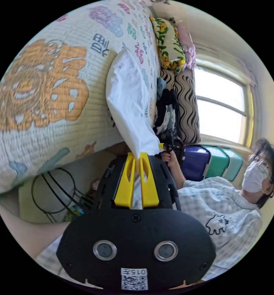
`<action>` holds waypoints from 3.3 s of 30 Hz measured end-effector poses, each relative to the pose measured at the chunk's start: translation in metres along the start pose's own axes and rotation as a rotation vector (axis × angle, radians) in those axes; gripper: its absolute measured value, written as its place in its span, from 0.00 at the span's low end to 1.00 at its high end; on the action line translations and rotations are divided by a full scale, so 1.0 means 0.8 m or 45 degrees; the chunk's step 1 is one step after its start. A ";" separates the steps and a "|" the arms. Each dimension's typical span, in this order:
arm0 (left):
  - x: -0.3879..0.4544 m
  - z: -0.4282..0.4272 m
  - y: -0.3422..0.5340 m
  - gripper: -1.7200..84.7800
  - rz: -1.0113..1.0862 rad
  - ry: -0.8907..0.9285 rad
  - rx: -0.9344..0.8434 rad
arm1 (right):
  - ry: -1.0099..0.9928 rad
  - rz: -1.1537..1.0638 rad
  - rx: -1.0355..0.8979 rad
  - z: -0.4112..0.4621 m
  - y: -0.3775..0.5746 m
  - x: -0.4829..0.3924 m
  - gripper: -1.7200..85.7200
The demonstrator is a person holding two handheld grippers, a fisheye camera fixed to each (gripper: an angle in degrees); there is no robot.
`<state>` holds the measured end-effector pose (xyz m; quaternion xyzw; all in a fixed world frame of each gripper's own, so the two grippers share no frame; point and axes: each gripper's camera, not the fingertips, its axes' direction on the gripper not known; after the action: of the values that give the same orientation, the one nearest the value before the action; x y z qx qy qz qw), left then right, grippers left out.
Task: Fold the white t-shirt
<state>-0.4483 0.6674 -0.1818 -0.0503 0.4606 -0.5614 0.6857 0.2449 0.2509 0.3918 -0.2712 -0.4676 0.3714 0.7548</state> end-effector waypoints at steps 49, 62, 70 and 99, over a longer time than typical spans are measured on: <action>0.100 0.238 -0.223 0.01 0.526 -0.511 0.154 | 0.552 -0.264 0.323 0.028 -0.110 -0.071 0.06; 0.168 0.423 -0.257 0.02 0.722 -0.917 -0.158 | 1.034 -0.497 0.116 0.161 -0.211 -0.152 0.04; 0.258 0.509 -0.281 0.11 1.097 -0.776 -0.348 | 1.022 -0.331 0.180 0.123 -0.083 -0.084 0.10; 0.205 0.177 -0.251 0.18 0.320 -0.674 0.066 | 0.683 -0.223 0.079 0.107 -0.188 -0.016 0.13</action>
<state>-0.5047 0.3968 -0.0778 -0.1199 0.2539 -0.4508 0.8473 0.2093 0.1587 0.5348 -0.2953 -0.2613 0.2338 0.8888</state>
